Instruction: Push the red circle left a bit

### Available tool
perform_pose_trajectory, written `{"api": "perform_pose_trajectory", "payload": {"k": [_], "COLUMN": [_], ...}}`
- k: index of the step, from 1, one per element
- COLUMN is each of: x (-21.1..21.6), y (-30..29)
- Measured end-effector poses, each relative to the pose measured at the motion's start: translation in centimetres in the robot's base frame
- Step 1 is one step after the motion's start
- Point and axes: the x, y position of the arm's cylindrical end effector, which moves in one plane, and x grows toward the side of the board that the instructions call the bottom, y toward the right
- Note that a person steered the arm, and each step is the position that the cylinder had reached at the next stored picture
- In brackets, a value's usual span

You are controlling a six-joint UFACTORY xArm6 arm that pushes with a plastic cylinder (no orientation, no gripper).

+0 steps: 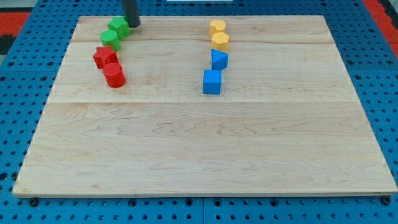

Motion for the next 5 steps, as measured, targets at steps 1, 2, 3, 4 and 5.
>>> {"api": "perform_pose_trajectory", "payload": {"k": [1,2,3,4,5], "x": [0.0,2.2,8.9,12.8,15.4], "y": [0.7,5.9,5.7,4.5,4.5]}}
